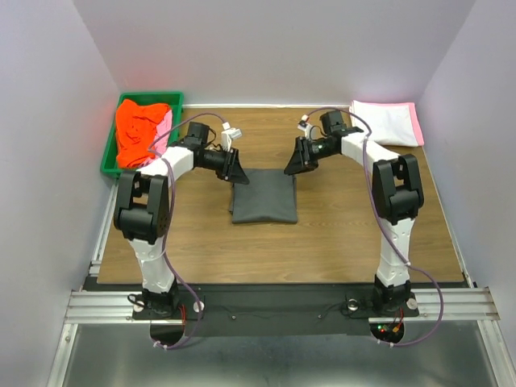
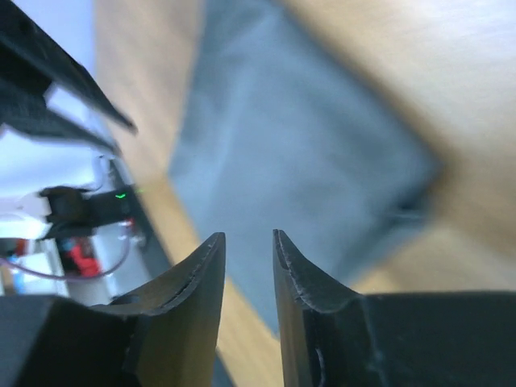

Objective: Fold and stack the t-shirts
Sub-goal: Fold the tshirt, then neatly place the folded tshirt to the corner

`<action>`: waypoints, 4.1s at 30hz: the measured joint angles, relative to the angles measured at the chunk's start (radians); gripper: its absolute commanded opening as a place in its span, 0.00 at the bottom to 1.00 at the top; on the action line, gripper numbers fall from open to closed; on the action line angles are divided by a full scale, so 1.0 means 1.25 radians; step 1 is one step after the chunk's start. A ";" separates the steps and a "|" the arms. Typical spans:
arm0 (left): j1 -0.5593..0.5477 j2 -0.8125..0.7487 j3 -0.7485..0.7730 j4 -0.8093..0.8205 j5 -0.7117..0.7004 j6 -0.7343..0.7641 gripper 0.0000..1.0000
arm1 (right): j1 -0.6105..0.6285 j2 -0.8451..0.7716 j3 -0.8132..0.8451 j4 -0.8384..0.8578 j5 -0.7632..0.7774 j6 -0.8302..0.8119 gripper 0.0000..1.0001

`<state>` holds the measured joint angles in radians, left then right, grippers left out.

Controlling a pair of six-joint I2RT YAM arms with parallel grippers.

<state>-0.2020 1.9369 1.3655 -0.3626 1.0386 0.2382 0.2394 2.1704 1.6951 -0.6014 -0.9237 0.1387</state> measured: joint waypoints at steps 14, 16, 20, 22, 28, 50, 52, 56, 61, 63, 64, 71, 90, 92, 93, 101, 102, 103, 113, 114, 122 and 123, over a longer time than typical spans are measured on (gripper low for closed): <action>-0.158 -0.109 -0.289 0.306 0.011 -0.304 0.30 | 0.152 0.022 -0.075 0.153 -0.035 0.260 0.25; -0.156 -0.078 -0.296 0.335 -0.014 -0.327 0.29 | 0.150 0.053 -0.074 0.172 -0.033 0.274 0.25; -0.145 0.027 -0.297 0.384 -0.013 -0.372 0.29 | 0.143 0.099 -0.093 0.189 -0.029 0.284 0.21; -0.138 0.035 -0.297 0.395 0.002 -0.384 0.29 | 0.138 0.115 -0.100 0.194 -0.045 0.285 0.20; -0.137 0.014 -0.304 0.385 0.006 -0.349 0.31 | 0.132 0.121 -0.084 0.194 -0.080 0.280 0.24; 0.023 0.017 -0.294 0.103 0.063 -0.081 0.33 | 0.113 0.009 -0.352 0.219 -0.175 0.144 0.25; 0.029 0.021 -0.291 0.100 0.067 -0.081 0.33 | 0.101 0.010 -0.338 0.206 -0.168 0.136 0.25; 0.039 0.021 -0.288 0.082 0.068 -0.069 0.33 | 0.063 0.012 -0.295 0.152 -0.160 0.120 0.28; 0.049 -0.029 -0.257 -0.001 -0.002 0.009 0.36 | 0.039 -0.037 -0.278 0.095 -0.137 0.072 0.34; 0.045 -0.060 -0.227 -0.022 -0.038 0.029 0.38 | 0.039 -0.081 -0.283 0.077 -0.129 0.060 0.38; 0.040 -0.082 -0.207 -0.024 -0.060 0.039 0.40 | 0.039 -0.104 -0.284 0.068 -0.125 0.056 0.40; -0.186 -0.275 -0.149 0.046 -0.259 0.143 0.49 | 0.005 -0.250 -0.333 0.063 -0.052 0.060 0.60; -0.572 -0.173 -0.235 0.204 -0.625 0.385 0.56 | -0.099 -0.248 -0.448 0.089 0.070 0.229 0.77; -0.577 -0.147 -0.235 0.215 -0.633 0.393 0.56 | -0.099 -0.248 -0.453 0.095 0.070 0.244 0.77; -0.578 -0.140 -0.235 0.216 -0.635 0.397 0.56 | -0.099 -0.248 -0.454 0.095 0.071 0.248 0.77; -0.582 -0.096 -0.235 0.245 -0.649 0.412 0.16 | -0.099 -0.248 -0.454 0.121 0.070 0.278 0.79; -0.582 -0.095 -0.235 0.250 -0.650 0.410 0.11 | -0.099 -0.248 -0.457 0.131 0.070 0.282 0.80; -0.582 -0.095 -0.235 0.251 -0.650 0.406 0.03 | -0.099 -0.248 -0.461 0.138 0.071 0.286 0.80; -0.548 -0.095 -0.192 0.249 -0.587 0.301 0.00 | -0.095 -0.248 -0.572 0.330 0.069 0.470 0.84; -0.545 -0.095 -0.181 0.248 -0.582 0.291 0.00 | -0.091 -0.248 -0.582 0.366 0.069 0.498 0.83; -0.543 -0.095 -0.103 0.238 -0.555 0.241 0.00 | -0.048 -0.248 -0.599 0.502 0.126 0.617 0.66; -0.543 -0.095 -0.093 0.237 -0.552 0.236 0.00 | -0.044 -0.248 -0.602 0.511 0.136 0.622 0.65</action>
<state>-0.8810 1.8179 1.2495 -0.0666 0.3481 0.5331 0.1848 1.8599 0.9432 0.0376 -0.7536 0.9161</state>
